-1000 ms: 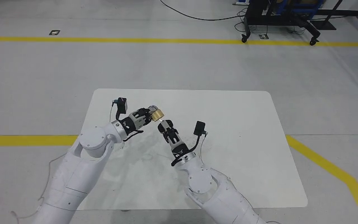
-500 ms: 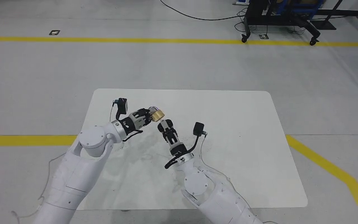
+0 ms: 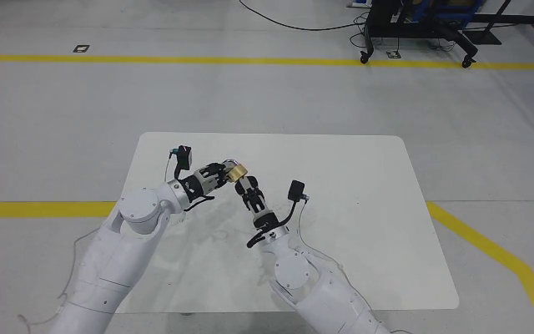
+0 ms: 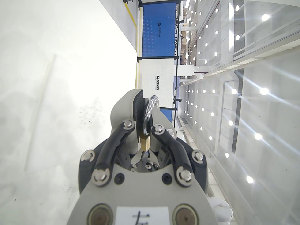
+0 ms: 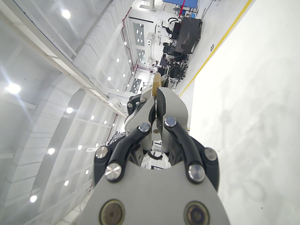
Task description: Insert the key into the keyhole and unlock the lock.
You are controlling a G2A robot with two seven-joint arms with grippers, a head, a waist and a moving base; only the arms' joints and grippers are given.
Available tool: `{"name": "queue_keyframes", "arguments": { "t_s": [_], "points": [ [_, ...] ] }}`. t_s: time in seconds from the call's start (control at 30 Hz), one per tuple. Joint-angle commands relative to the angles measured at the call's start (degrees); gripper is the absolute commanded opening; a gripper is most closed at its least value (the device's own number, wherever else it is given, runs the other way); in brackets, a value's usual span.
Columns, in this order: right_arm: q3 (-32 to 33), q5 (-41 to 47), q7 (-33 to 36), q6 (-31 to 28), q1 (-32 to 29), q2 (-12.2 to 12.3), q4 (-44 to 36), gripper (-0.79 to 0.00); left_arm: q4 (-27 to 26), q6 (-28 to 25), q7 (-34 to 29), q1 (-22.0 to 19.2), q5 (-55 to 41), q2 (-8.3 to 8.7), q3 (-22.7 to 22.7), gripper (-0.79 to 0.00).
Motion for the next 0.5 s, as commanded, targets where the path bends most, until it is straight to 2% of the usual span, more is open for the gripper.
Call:
{"name": "queue_keyframes", "arguments": {
  "t_s": [0.0,0.03,0.13,0.47],
  "points": [
    [0.2,0.08,0.0,-0.26,-0.16,-0.13,-0.07,-0.529,0.21,0.7,0.28,-0.01,-0.32,-0.06,-0.08,-0.785],
    [0.31,0.08,0.06,-0.38,-0.25,-0.19,-0.11,-0.489,0.27,0.98,0.48,-0.04,-0.39,-0.1,-0.12,-0.785],
    [0.66,-0.01,0.23,-0.53,-0.58,-0.35,-0.25,-0.465,0.38,1.43,0.59,-0.08,-0.67,-0.19,-0.19,-0.785],
    [1.75,-0.49,1.44,-0.83,-1.51,-0.78,-0.6,-0.477,1.08,2.24,0.58,-0.44,-0.81,-0.43,-0.42,-0.785]
  ]
}}
